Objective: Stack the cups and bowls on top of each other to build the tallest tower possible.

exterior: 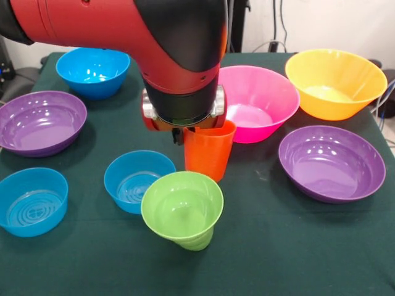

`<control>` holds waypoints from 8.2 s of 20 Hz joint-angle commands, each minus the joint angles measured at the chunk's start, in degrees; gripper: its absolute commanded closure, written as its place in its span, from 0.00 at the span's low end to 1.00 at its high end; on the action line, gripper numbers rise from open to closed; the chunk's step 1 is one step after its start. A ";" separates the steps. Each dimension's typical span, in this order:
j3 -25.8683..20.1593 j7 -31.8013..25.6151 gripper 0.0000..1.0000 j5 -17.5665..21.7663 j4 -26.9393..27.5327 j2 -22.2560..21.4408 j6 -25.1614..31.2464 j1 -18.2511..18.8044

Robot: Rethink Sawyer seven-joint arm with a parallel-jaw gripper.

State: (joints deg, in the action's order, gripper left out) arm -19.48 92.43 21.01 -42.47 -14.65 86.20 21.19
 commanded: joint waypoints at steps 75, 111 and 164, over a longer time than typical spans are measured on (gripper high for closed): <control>-7.29 -14.13 1.00 5.23 -10.58 -4.66 -7.02 3.28; -4.21 -11.30 1.00 4.03 -8.14 -5.58 -0.43 1.78; -6.20 -12.11 1.00 4.06 1.41 -5.26 3.52 0.16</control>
State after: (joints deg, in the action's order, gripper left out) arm -22.24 92.43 21.92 -45.04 -23.16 86.80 22.24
